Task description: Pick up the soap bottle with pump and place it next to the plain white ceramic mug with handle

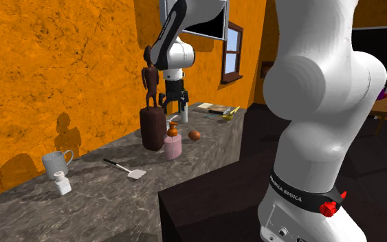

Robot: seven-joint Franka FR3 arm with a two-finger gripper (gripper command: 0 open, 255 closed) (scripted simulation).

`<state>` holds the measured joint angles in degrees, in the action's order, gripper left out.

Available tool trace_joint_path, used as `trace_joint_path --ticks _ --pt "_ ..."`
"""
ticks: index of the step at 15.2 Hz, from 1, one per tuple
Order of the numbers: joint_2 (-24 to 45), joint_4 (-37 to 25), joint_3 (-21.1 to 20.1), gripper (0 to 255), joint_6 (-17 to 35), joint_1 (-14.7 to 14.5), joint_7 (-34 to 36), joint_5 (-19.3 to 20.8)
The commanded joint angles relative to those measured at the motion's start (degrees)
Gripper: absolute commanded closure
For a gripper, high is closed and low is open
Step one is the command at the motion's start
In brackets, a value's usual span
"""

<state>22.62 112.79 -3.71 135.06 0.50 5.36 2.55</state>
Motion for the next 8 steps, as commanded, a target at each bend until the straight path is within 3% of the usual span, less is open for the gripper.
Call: trace_joint_path --ticks 1,5,8 --pt "4.24 -3.49 0.03 0 0.42 -0.27 0.10 0.25" --pt "12.42 -11.02 0.20 0 0.51 -0.64 -0.01 0.63" --pt "14.04 -11.08 0.31 0 2.07 -0.71 0.06 0.75"
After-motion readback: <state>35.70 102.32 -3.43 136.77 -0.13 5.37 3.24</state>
